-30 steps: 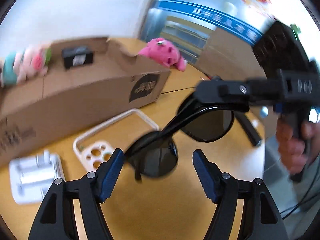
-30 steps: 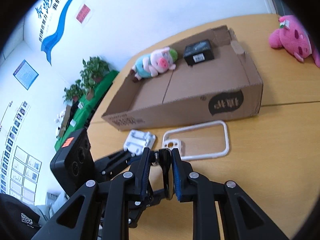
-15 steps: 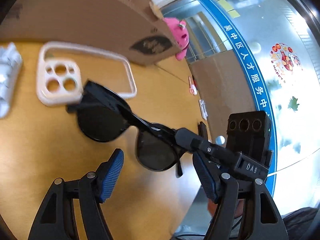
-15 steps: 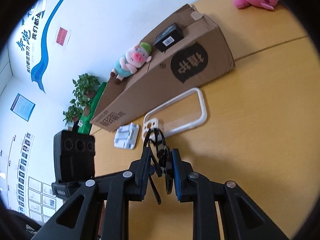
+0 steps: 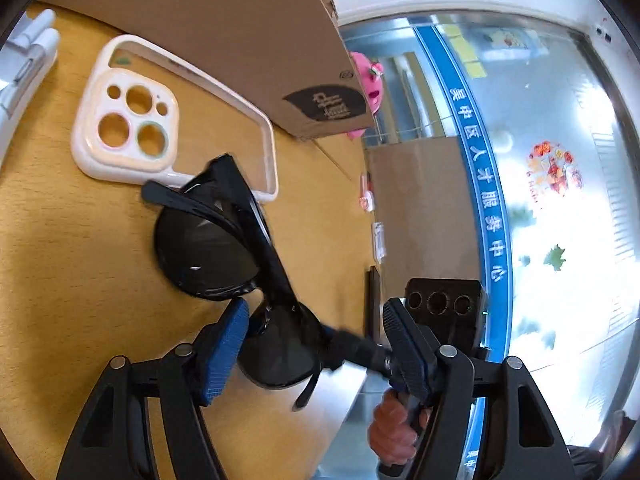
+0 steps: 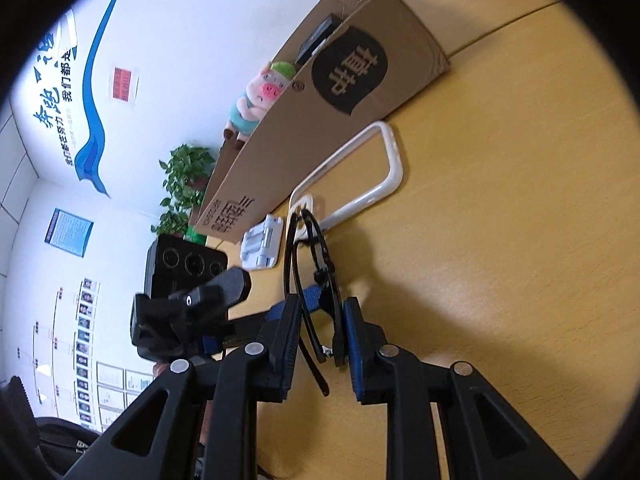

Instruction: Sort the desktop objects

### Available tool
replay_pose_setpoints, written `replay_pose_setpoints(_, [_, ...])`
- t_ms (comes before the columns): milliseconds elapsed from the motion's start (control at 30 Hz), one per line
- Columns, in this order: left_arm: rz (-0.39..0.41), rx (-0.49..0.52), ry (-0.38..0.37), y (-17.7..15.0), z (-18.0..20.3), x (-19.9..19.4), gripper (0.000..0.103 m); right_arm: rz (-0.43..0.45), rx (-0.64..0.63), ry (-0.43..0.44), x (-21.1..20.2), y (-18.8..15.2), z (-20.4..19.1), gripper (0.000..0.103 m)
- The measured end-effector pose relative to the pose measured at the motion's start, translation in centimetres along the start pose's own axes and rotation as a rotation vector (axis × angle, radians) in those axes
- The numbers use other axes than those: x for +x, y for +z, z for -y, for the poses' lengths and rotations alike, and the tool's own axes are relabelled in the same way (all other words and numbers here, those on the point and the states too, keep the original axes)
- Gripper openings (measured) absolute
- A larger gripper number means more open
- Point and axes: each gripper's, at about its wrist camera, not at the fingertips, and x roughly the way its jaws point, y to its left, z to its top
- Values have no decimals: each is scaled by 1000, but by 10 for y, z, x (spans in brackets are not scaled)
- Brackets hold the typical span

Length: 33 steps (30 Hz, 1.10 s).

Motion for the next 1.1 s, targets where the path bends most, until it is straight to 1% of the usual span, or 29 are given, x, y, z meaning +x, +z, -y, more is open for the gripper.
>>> replay_pose_setpoints(33, [1,18,31,0,2,1,62,-13,-14,-6,0,-2,-1,21])
replay_pose_setpoints(67, [0,32,55,0,3,2,40,-31,-29,-8,3,-4,-4,22])
replay_pose_setpoints(100, [-6,44,81,0,3,3,27,-43,-30,7,4,-5,-4,22])
replay_pose_setpoints(133, [-10,49,91,1,2,3,18,-58,-36,9,6,-6,-7,22])
replay_pose_setpoints(167, [-15,49,75,1,4,3,7,-68,-44,7,7,-7,-8,23])
replay_pose_setpoints(200, [-16,57,74,0,7,2,7,-77,-49,1,9,-8,-9,24])
replay_pose_setpoints(233, [-3,95,119,-2,14,0,7,-86,-54,-9,11,-9,-11,25])
replay_pose_setpoints(300, [3,150,182,-4,27,-1,7,-103,-80,-41,17,-9,-16,25])
replay_pose_setpoints(333, [2,165,199,-5,31,-3,7,-110,-95,-58,19,-10,-20,26])
replay_pose_setpoints(433, [21,198,249,-5,38,-8,7,-116,-138,-97,23,-9,-32,27])
replay_pose_setpoints(500, [38,209,272,-3,43,-13,7,-118,-182,-142,25,-10,-42,27])
replay_pose_setpoints(567, [60,226,291,-1,47,-21,7,-120,-207,-159,27,-8,-53,28])
replay_pose_setpoints(667, [91,264,318,2,57,-33,7,-109,-214,-126,25,-4,-64,30])
replay_pose_setpoints(733, [108,282,337,4,63,-40,7,-94,-205,-99,22,0,-69,35])
replay_pose_setpoints(767, [112,285,338,6,65,-42,7,-83,-194,-82,21,3,-71,43])
replay_pose_setpoints(800, [118,291,341,8,68,-45,7,-74,-188,-66,20,6,-73,49])
replay_pose_setpoints(900, [165,312,382,14,72,-57,6,-66,-209,-50,25,14,-84,49])
replay_pose_setpoints(967, [185,303,387,20,72,-64,6,-58,-201,-19,33,21,-90,48])
replay_pose_setpoints(1033, [197,302,397,25,72,-71,5,-65,-188,13,40,27,-92,43])
replay_pose_setpoints(1067, [205,308,410,27,72,-75,4,-71,-193,19,46,30,-94,37])
replay_pose_setpoints(1100, [211,310,415,29,71,-79,4,-78,-203,22,49,32,-95,35])
